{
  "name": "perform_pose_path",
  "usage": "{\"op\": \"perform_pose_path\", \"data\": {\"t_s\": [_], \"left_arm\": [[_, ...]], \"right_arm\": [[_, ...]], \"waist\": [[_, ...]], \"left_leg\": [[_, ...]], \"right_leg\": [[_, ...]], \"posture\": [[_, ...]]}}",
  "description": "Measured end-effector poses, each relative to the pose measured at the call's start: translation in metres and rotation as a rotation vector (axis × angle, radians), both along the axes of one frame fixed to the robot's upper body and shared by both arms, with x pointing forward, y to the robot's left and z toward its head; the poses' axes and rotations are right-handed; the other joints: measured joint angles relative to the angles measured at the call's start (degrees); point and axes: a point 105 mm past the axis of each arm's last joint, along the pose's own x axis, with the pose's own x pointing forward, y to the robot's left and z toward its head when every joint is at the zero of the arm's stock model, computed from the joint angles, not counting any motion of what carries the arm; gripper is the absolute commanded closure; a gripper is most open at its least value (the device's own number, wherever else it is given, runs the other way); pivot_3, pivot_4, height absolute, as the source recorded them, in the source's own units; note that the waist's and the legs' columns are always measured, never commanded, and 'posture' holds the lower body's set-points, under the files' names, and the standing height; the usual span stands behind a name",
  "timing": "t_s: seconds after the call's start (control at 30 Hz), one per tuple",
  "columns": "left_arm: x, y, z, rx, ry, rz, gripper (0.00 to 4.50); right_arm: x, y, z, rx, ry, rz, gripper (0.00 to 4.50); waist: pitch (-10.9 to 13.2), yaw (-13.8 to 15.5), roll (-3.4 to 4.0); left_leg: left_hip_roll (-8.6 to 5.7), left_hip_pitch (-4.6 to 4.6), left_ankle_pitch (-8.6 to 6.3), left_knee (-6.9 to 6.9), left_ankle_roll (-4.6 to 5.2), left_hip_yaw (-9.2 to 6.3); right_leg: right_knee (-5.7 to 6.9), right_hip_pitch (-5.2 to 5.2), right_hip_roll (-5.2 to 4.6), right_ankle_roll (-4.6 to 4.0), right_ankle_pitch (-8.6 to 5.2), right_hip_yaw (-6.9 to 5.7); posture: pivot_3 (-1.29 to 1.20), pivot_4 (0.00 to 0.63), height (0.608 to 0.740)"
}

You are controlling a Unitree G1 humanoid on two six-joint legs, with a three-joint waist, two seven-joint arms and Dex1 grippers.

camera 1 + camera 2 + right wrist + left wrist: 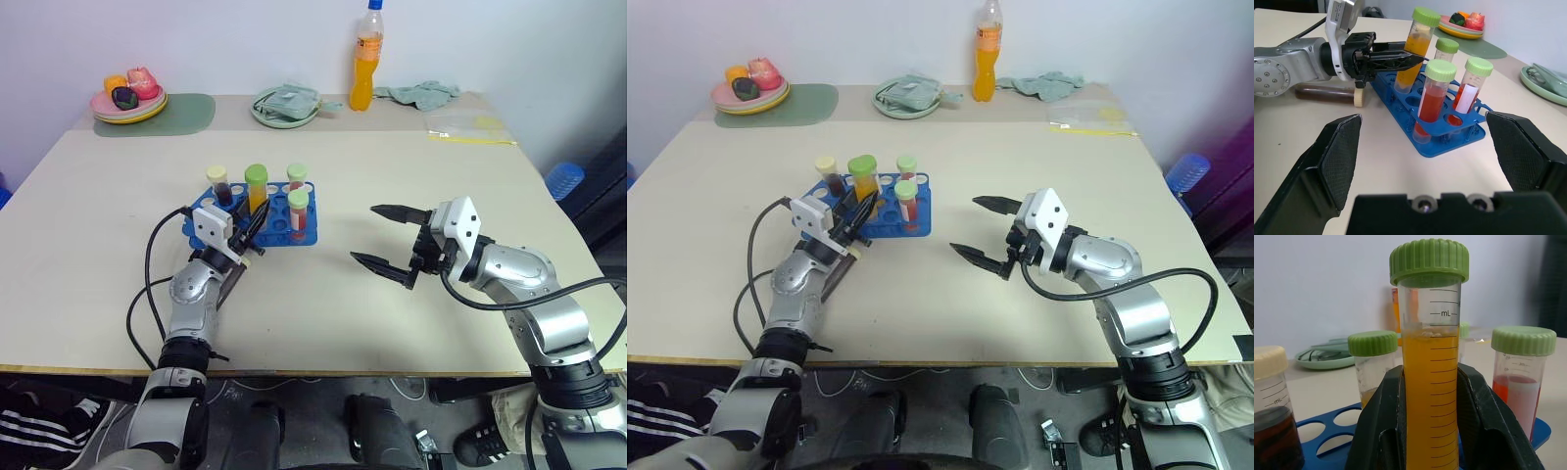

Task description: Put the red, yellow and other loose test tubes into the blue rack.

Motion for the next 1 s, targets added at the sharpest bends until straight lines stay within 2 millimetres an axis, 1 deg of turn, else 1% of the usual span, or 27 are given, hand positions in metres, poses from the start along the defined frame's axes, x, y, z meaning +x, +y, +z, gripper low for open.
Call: {"op": "perform_pose_path", "data": {"t_s": [0.2, 0.3, 0.47, 0.53, 0.6, 0.67, 0.7, 0.73, 0.8, 0.9, 0.97, 1.0], "left_arm": [[0.003, -0.002, 0.0, -0.009, 0.008, -0.005, 3.73], [0.006, -0.002, -0.007, -0.012, 0.06, -0.008, 3.73], [0.009, -0.002, -0.009, -0.011, 0.083, -0.024, 3.73], [0.009, -0.002, -0.009, -0.017, 0.085, -0.028, 2.68], [0.008, -0.003, -0.009, -0.016, 0.087, -0.036, 1.81], [0.006, -0.003, -0.01, -0.016, 0.089, -0.05, 0.72], [0.004, -0.003, -0.009, -0.016, 0.086, -0.052, 0.25], [0.0, -0.002, -0.01, -0.019, 0.087, -0.055, 0.05], [-0.007, 0.0, -0.013, -0.022, 0.102, -0.065, 0.05], [-0.024, 0.008, -0.02, 0.024, 0.166, -0.069, 0.05], [-0.034, 0.014, -0.016, 0.04, 0.208, -0.065, 0.05], [-0.039, 0.019, -0.009, 0.053, 0.233, -0.066, 0.05]], "right_arm": [[0.0, 0.0, 0.0, 0.001, -0.005, 0.002, 0.0], [-0.001, 0.001, 0.001, 0.002, -0.014, 0.005, 0.0], [-0.001, 0.001, 0.001, 0.002, -0.015, 0.005, 0.0], [-0.001, 0.001, 0.002, 0.002, -0.018, 0.005, 0.0], [-0.001, 0.001, 0.002, 0.0, -0.023, 0.005, 0.0], [0.0, 0.001, 0.002, -0.002, -0.024, 0.004, 0.0], [0.0, 0.001, 0.002, -0.002, -0.024, 0.003, 0.0], [0.0, 0.001, 0.002, -0.002, -0.024, 0.004, 0.0], [0.0, 0.001, 0.002, -0.001, -0.024, 0.003, 0.0], [0.0, 0.001, 0.001, -0.001, -0.022, 0.003, 0.0], [0.0, 0.001, 0.001, 0.0, -0.021, 0.002, 0.0], [0.0, 0.002, 0.001, 0.003, -0.021, 0.005, 0.0]], "waist": [[0.0, 0.11, 0.0], [-0.05, 0.11, 0.1], [-0.07, 0.23, 0.15], [-0.07, 0.25, 0.15], [-0.08, 0.22, 0.17], [-0.08, 0.06, 0.17], [-0.07, 0.03, 0.18], [-0.07, -0.04, 0.18], [-0.06, -0.24, 0.19], [-0.03, -0.43, 0.18], [0.02, -0.29, 0.21], [0.1, -0.31, 0.11]], "left_leg": [[0.0, -0.01, 0.0, 0.0, 0.0, 0.0], [0.0, -0.01, 0.0, 0.0, 0.0, 0.0], [-0.01, -0.02, -0.01, 0.0, 0.0, -0.01], [-0.01, -0.02, -0.01, 0.0, 0.0, -0.01], [-0.01, -0.02, -0.01, 0.0, 0.0, -0.01], [-0.01, -0.02, -0.01, -0.02, 0.0, -0.01], [-0.01, -0.02, -0.01, -0.05, 0.0, -0.01], [-0.01, -0.03, -0.01, -0.08, 0.0, -0.01], [-0.01, -0.04, -0.02, -0.16, 0.0, 0.0], [0.03, -0.05, -0.01, -0.34, 0.01, 0.0], [0.04, -0.06, -0.01, -0.35, 0.0, -0.01], [0.06, -0.09, -0.01, -0.35, 0.0, -0.03]], "right_leg": [[-0.06, 0.02, 0.0, 0.04, -0.02, -0.01], [-0.07, 0.02, 0.0, 0.06, -0.02, -0.01], [-0.1, 0.04, -0.02, 0.14, -0.07, -0.01], [-0.11, 0.05, -0.02, 0.15, -0.07, -0.01], [-0.12, 0.05, -0.02, 0.15, -0.07, -0.01], [-0.14, 0.05, -0.02, 0.14, -0.07, -0.01], [-0.16, 0.04, -0.02, 0.13, -0.07, 0.0], [-0.19, 0.03, -0.02, 0.12, -0.06, -0.01], [-0.22, -0.03, -0.02, 0.05, -0.02, 0.0], [-0.22, -0.14, 0.0, -0.01, 0.02, 0.0], [-0.21, -0.15, 0.0, 0.0, 0.0, 0.0], [-0.21, -0.17, 0.02, 0.04, -0.03, 0.0]], "posture": [[0.0, 0.15, 0.74], [0.0, 0.15, 0.74], [0.0, 0.15, 0.74], [0.0, 0.15, 0.74], [0.0, 0.15, 0.74], [0.0, 0.15, 0.74], [0.0, 0.15, 0.74], [0.0, 0.15, 0.74], [0.0, 0.15, 0.74], [0.0, 0.15, 0.74], [0.0, 0.15, 0.74], [0.0, 0.15, 0.74]]}}
